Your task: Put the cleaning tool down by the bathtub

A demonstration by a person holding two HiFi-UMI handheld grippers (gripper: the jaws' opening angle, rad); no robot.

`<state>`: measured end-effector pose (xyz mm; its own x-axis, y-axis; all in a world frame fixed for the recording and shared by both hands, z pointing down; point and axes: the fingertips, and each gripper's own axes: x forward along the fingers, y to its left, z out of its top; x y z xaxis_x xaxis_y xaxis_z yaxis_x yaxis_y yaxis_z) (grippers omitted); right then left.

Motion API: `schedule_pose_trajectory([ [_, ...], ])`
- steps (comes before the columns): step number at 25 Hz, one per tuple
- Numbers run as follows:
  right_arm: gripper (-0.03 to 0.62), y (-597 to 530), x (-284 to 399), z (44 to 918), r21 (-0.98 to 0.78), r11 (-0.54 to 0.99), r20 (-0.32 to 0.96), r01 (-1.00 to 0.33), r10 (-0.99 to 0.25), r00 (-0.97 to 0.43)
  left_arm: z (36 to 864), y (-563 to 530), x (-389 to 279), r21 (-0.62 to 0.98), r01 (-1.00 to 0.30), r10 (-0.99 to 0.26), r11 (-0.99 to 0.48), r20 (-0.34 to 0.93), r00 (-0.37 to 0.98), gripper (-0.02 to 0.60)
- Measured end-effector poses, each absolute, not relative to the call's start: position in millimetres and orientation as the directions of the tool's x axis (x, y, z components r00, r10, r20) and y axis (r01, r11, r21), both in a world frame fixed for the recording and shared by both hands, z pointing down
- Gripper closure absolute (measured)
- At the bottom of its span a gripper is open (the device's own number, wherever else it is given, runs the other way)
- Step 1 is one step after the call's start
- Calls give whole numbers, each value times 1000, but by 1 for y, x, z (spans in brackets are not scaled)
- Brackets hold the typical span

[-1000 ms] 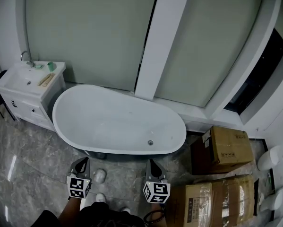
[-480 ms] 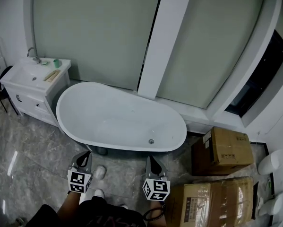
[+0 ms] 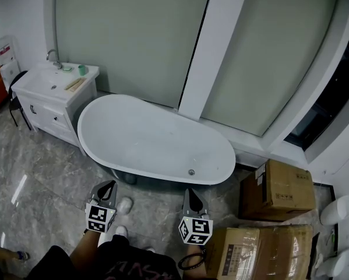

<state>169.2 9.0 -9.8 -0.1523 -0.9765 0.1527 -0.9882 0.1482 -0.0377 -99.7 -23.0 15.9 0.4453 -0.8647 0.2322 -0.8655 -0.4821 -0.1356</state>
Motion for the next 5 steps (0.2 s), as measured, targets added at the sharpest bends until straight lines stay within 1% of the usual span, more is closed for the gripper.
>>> schedule_pose_trajectory([
  [5,577,10,175,-13,-34,153,144,-988,-977,-157,15,-24,-98,-167,-869,-878,-466,208,431,581],
])
